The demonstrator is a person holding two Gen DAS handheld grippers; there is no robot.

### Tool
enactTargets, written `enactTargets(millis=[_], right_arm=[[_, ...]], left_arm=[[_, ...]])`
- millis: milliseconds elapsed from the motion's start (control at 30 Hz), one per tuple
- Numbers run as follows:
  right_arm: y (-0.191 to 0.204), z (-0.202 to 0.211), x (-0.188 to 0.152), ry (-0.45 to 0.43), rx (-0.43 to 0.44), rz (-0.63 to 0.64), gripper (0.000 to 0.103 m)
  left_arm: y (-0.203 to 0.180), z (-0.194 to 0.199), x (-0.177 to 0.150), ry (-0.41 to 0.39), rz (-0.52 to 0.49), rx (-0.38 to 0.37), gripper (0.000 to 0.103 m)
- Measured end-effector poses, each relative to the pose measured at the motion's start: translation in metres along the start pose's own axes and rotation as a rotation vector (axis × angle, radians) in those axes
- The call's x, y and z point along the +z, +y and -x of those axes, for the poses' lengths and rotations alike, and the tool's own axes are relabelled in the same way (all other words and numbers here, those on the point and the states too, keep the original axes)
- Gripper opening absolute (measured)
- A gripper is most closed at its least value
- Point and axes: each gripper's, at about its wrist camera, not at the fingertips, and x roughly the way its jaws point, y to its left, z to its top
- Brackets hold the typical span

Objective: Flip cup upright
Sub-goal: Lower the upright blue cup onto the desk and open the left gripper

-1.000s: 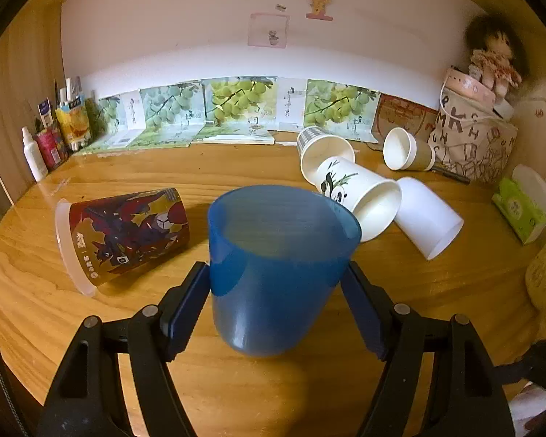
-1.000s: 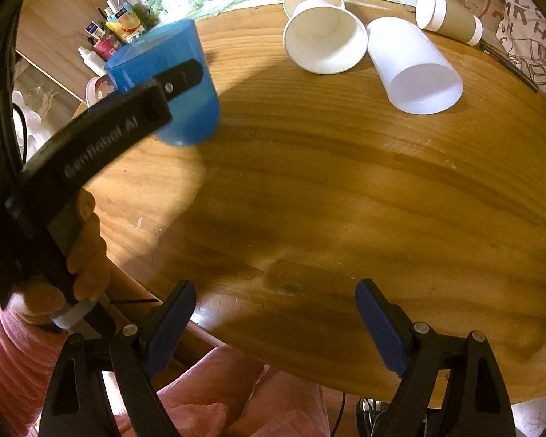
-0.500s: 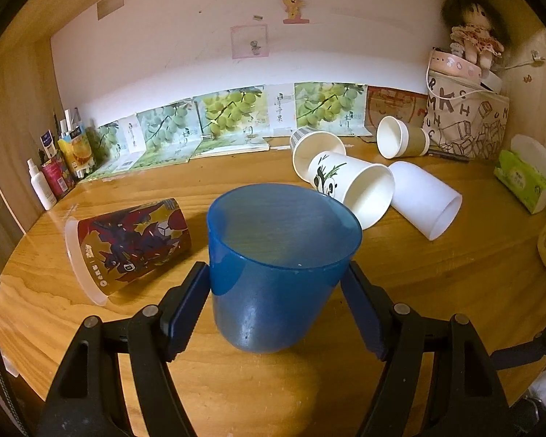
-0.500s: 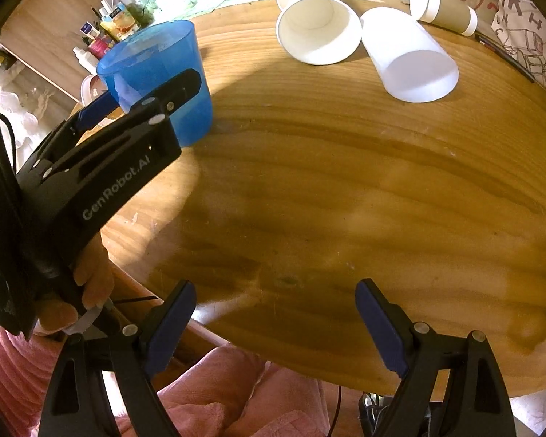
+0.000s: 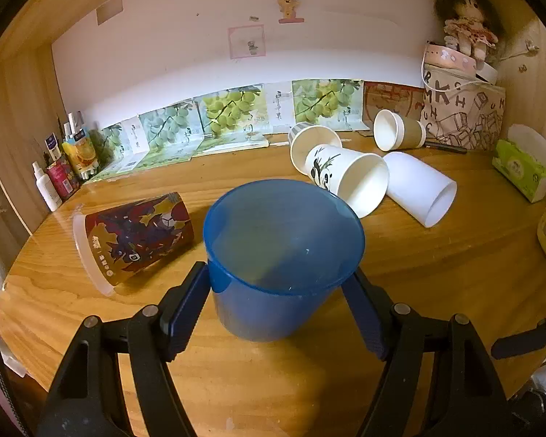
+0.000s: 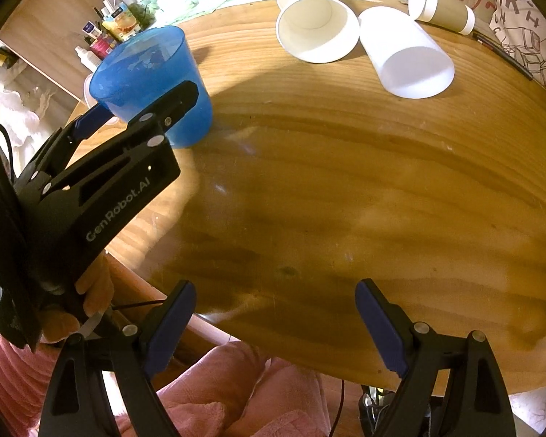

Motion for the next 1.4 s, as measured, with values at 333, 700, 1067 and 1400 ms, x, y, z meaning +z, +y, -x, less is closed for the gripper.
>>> enactTargets(millis=[333, 700, 1067, 1400], right_arm=[[0.004, 0.001, -0.003, -0.003, 0.002, 0.006, 0.09], [0.003, -0.001, -0.004, -0.001, 0.013, 0.008, 0.09], [-0.003, 0.0, -0.008, -0.003, 0.016, -0.001, 0.09], [0.001, 0.003, -0.011, 0.001, 0.024, -0.011, 0.09]], left_arm=[[-0.002, 0.004, -0.006, 0.021, -0.022, 0.018, 0.079], [-0.009, 0.008, -0.015, 0.065, -0.052, 0.009, 0.086], [-0.015, 0.014, -0.025, 0.119, -0.097, 0.011, 0.087], [0.009, 0.036, -0.047, 0.284, 0.001, 0.014, 0.087]])
